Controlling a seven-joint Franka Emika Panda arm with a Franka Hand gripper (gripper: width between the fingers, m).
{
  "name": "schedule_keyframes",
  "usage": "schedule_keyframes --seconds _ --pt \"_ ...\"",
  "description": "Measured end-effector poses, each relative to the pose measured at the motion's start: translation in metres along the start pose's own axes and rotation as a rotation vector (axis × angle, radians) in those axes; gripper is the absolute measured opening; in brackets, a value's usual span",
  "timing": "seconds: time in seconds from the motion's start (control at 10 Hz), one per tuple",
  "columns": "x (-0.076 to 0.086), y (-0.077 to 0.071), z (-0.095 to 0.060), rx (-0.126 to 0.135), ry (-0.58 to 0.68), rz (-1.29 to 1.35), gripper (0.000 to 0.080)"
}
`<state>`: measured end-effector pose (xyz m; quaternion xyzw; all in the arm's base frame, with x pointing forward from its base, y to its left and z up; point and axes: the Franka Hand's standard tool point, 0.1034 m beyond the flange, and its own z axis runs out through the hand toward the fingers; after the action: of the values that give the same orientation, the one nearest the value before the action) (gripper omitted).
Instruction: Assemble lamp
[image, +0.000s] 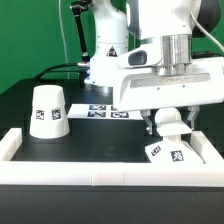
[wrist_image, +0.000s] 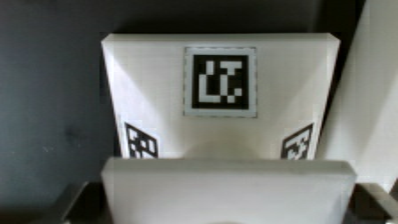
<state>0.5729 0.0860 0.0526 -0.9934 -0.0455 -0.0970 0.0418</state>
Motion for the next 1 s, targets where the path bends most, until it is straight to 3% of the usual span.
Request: schedule_keyframes --seconds 0.5,1.0 --pt "0.015 0.002 0.003 0.003 0.049 0.048 0.0537" --pt "0.026 -0.005 0.005 0.005 0.067 0.026 0.0537"
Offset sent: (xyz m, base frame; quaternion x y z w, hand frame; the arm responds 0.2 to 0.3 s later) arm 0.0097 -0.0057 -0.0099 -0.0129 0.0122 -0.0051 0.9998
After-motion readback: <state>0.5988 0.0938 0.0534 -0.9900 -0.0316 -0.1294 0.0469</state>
